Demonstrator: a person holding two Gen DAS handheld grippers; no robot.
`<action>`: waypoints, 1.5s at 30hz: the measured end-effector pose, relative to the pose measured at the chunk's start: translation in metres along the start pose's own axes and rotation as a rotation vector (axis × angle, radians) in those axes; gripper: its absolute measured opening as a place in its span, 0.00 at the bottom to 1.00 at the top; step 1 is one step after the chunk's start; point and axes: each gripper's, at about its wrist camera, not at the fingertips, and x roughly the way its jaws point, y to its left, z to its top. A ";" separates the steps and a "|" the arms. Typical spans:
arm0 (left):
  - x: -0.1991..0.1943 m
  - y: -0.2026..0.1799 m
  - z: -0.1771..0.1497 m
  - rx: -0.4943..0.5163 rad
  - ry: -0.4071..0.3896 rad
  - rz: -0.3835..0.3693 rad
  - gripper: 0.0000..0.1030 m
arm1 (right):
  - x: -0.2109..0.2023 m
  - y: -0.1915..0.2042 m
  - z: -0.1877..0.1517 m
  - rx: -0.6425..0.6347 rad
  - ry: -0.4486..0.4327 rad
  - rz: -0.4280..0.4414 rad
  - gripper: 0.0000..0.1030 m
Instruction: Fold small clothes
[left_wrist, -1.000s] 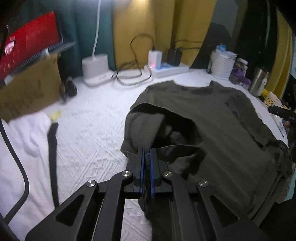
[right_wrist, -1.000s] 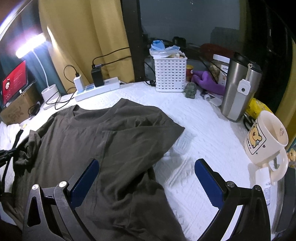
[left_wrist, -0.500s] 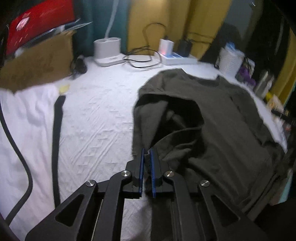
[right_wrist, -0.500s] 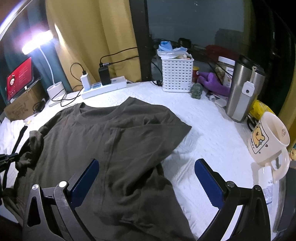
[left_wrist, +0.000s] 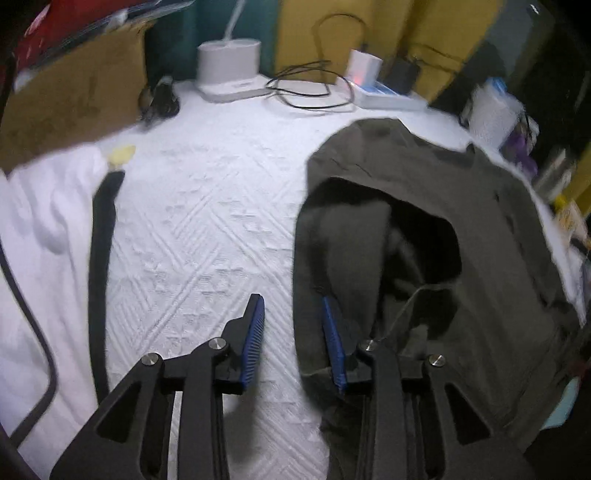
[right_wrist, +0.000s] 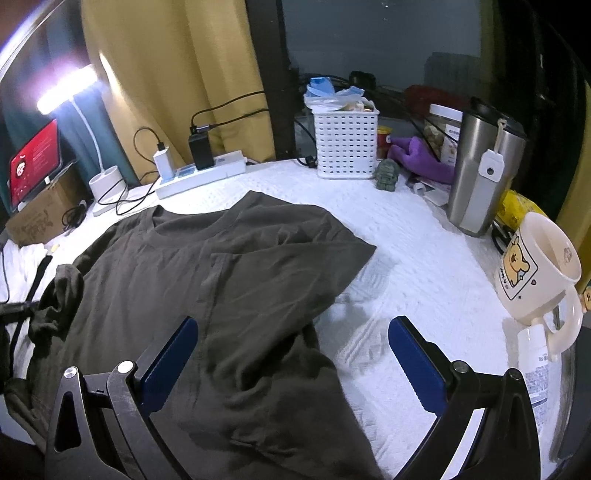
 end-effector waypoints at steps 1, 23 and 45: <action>0.000 -0.008 -0.004 0.030 -0.005 0.013 0.31 | 0.001 -0.002 0.000 0.004 0.001 -0.002 1.00; -0.067 -0.079 -0.005 0.280 -0.252 0.124 0.01 | -0.003 -0.016 -0.005 0.035 -0.024 0.018 1.00; -0.036 -0.083 0.008 0.349 -0.079 -0.072 0.40 | -0.016 -0.028 -0.020 0.063 -0.027 -0.003 1.00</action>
